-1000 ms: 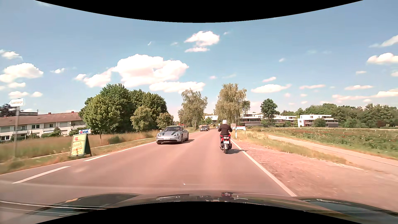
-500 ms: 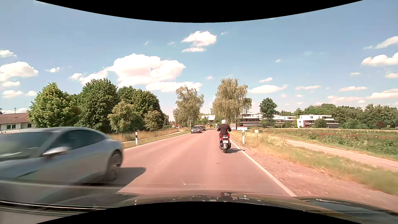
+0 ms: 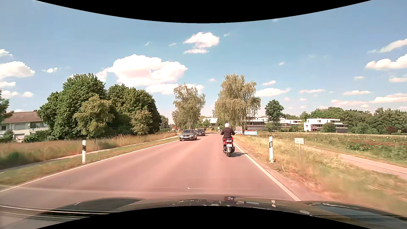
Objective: Follow the waypoints while adhering to traffic rules and regulations
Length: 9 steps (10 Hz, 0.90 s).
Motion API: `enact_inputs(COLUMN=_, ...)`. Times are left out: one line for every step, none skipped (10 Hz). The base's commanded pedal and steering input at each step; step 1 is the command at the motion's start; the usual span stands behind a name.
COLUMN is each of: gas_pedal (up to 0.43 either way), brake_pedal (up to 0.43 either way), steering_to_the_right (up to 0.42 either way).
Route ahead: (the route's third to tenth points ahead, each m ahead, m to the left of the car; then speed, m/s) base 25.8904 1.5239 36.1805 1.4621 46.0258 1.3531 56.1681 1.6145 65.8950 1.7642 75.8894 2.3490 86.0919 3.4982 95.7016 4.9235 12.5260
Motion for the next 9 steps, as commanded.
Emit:
enact_inputs(gas_pedal=0.150, brake_pedal=0.012, steering_to_the_right=0.011)
enact_inputs(gas_pedal=0.150, brake_pedal=0.012, steering_to_the_right=0.011)
enact_inputs(gas_pedal=0.150, brake_pedal=0.012, steering_to_the_right=0.011)
enact_inputs(gas_pedal=0.150, brake_pedal=0.006, steering_to_the_right=0.011)
enact_inputs(gas_pedal=0.150, brake_pedal=0.012, steering_to_the_right=0.010)
enact_inputs(gas_pedal=0.150, brake_pedal=0.012, steering_to_the_right=0.010)
enact_inputs(gas_pedal=0.150, brake_pedal=0.012, steering_to_the_right=0.010)
enact_inputs(gas_pedal=0.150, brake_pedal=0.012, steering_to_the_right=0.010)
enact_inputs(gas_pedal=0.150, brake_pedal=0.012, steering_to_the_right=0.008)
